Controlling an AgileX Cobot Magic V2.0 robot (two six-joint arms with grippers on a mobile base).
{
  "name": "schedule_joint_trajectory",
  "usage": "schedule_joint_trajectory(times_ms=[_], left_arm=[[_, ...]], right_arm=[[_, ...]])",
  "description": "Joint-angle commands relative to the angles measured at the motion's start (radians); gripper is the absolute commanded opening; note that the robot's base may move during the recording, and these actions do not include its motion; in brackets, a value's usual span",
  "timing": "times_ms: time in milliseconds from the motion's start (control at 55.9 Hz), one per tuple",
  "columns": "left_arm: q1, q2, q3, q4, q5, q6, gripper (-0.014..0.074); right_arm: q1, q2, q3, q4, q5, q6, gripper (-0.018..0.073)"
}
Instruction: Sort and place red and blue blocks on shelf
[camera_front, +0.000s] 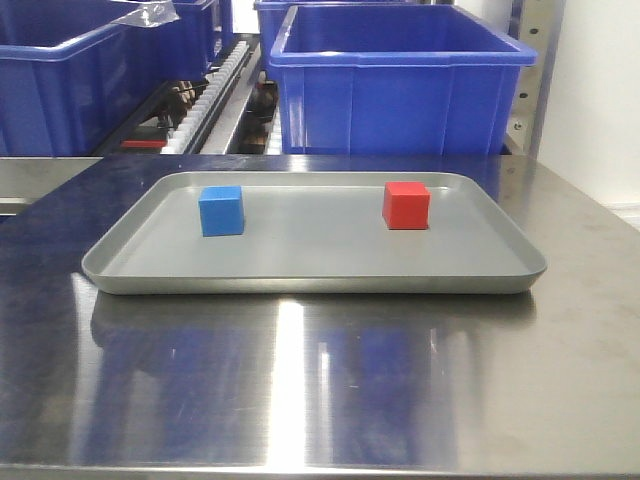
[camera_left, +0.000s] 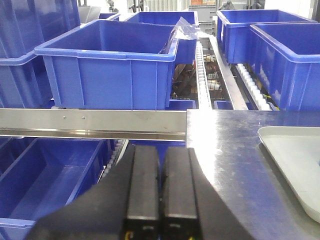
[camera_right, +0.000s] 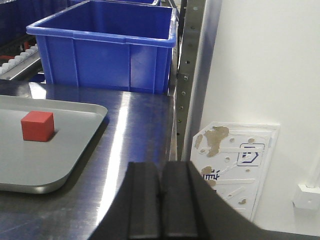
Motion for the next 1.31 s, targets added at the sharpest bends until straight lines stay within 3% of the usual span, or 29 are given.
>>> schedule_joint_trajectory(times_ms=[0,537,716,877,1074,1288], left_arm=[[0.002,-0.023,0.028,-0.005,-0.087,-0.009,0.0080],[0.002,-0.023,0.028,-0.005,-0.087,-0.009,0.0080],[0.002,-0.023,0.028,-0.005,-0.087,-0.009,0.0080],[0.002,-0.023,0.028,-0.005,-0.087,-0.009,0.0080],[0.002,-0.023,0.028,-0.005,-0.087,-0.009,0.0080],[0.002,-0.023,0.028,-0.005,-0.087,-0.009,0.0080]], right_arm=[[-0.003,-0.017,0.000,-0.010,-0.089,-0.002,0.0057],[-0.001,-0.015,-0.021,-0.011,-0.087,-0.002,0.0057],[-0.001,0.030,-0.160,-0.029,0.102,-0.004,0.0057],[-0.001,0.166,-0.323,-0.034,0.334,-0.006,0.0057],[0.026,0.409,-0.478,-0.028,0.335,-0.002,0.0057],[0.152,0.737,-0.621,-0.082,0.373,0.104,0.0057]])
